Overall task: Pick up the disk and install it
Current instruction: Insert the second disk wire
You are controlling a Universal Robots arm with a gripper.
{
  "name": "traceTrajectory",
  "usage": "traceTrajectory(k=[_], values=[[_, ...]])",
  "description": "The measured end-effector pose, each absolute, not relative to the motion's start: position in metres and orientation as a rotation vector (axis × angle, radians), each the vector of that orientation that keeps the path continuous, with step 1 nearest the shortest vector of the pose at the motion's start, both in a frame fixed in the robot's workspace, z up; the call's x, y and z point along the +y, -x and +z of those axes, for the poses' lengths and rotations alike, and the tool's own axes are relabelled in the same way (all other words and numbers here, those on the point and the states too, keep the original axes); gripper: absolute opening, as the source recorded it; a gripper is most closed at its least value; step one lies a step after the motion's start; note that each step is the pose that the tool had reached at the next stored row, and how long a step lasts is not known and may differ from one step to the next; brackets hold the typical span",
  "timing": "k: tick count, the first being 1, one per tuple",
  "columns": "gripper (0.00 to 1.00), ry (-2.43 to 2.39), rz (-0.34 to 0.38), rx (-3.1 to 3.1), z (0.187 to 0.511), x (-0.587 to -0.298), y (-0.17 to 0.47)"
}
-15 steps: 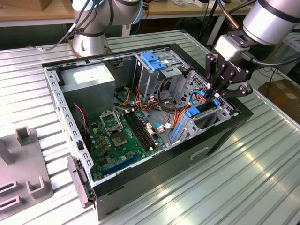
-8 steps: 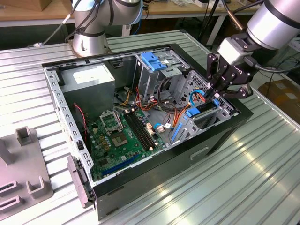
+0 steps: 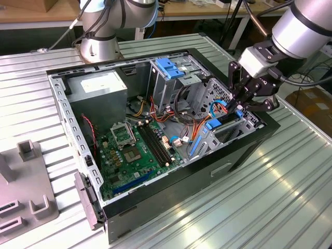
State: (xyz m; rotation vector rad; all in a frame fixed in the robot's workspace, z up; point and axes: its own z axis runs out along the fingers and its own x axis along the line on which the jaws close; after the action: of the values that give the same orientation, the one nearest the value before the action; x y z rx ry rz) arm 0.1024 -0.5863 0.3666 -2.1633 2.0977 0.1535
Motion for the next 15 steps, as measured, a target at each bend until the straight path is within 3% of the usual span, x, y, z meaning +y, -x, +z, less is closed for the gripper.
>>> traceTrajectory(k=[15], values=[[0.16,2.158,0.138,2.091,0.3565,-0.5848,-0.097]])
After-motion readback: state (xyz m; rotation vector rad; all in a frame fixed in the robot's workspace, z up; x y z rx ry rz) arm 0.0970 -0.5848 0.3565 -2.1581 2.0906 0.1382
